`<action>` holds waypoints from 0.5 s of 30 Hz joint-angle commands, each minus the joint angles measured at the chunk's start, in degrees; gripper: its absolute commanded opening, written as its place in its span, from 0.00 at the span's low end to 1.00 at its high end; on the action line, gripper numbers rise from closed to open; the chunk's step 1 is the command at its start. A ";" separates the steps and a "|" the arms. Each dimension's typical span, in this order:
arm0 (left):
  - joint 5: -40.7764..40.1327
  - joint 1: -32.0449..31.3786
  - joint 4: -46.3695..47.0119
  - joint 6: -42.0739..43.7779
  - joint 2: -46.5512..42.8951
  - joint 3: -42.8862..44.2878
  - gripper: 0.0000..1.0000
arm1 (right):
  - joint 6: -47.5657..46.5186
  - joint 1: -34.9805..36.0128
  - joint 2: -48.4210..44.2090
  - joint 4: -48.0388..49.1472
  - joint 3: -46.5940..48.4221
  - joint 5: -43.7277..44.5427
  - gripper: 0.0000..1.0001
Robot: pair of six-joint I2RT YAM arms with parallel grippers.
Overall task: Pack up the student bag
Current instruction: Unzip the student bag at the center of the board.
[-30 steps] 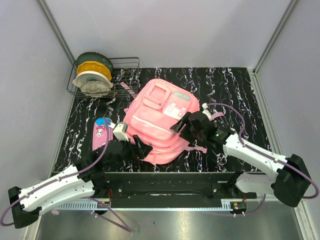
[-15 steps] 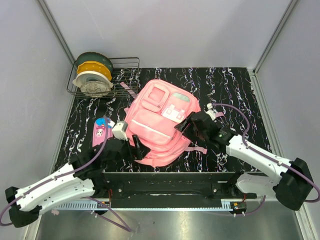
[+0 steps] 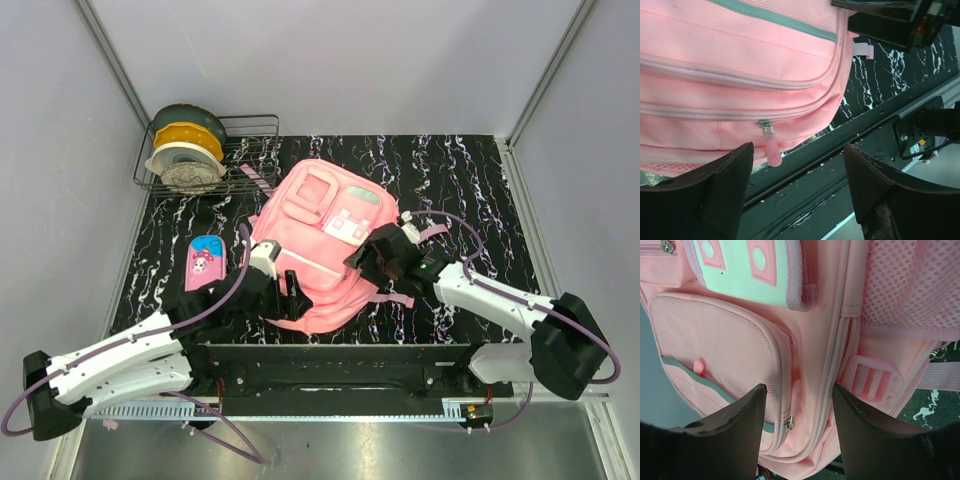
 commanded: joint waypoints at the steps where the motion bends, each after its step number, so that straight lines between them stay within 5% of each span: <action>1: 3.93 -0.30 5.85 1.49 0.42 0.14 0.74 | 1.10 -0.37 1.65 6.53 -0.34 -1.50 0.60; 11: 2.45 -0.91 1.91 1.84 3.41 -0.48 0.70 | 0.49 -0.37 4.46 6.44 1.77 -0.89 0.59; 15: 2.00 -1.00 0.40 2.19 3.75 -0.21 0.70 | 0.31 -0.37 4.73 6.53 1.59 -0.54 0.52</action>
